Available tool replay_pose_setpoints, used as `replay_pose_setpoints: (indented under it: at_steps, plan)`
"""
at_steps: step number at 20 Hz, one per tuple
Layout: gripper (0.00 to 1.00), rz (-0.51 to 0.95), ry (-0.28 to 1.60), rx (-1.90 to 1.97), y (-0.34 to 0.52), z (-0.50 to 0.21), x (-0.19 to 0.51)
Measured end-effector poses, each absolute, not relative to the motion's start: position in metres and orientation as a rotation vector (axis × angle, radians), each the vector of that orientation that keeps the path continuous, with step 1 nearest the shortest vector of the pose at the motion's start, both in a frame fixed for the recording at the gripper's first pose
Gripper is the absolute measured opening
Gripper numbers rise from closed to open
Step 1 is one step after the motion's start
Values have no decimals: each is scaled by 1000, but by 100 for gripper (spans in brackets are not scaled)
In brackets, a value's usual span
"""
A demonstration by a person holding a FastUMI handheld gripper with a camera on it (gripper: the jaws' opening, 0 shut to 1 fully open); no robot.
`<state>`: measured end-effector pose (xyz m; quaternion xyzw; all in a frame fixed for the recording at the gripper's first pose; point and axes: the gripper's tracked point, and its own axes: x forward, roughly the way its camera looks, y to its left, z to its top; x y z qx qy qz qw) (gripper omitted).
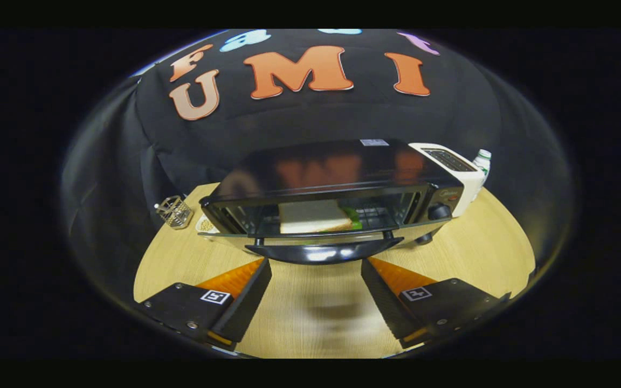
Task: Open the toaster oven, put the food inside, and close the toaster oven door.
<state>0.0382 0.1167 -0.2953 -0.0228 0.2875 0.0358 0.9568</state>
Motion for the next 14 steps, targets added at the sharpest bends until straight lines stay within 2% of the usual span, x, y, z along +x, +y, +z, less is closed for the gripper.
replay_pose_setpoints:
  at_steps: [6,14]
  plan:
    - [99,55,554,-84,115,-293,73]
    - [99,70,549,-72,116,-279,71]
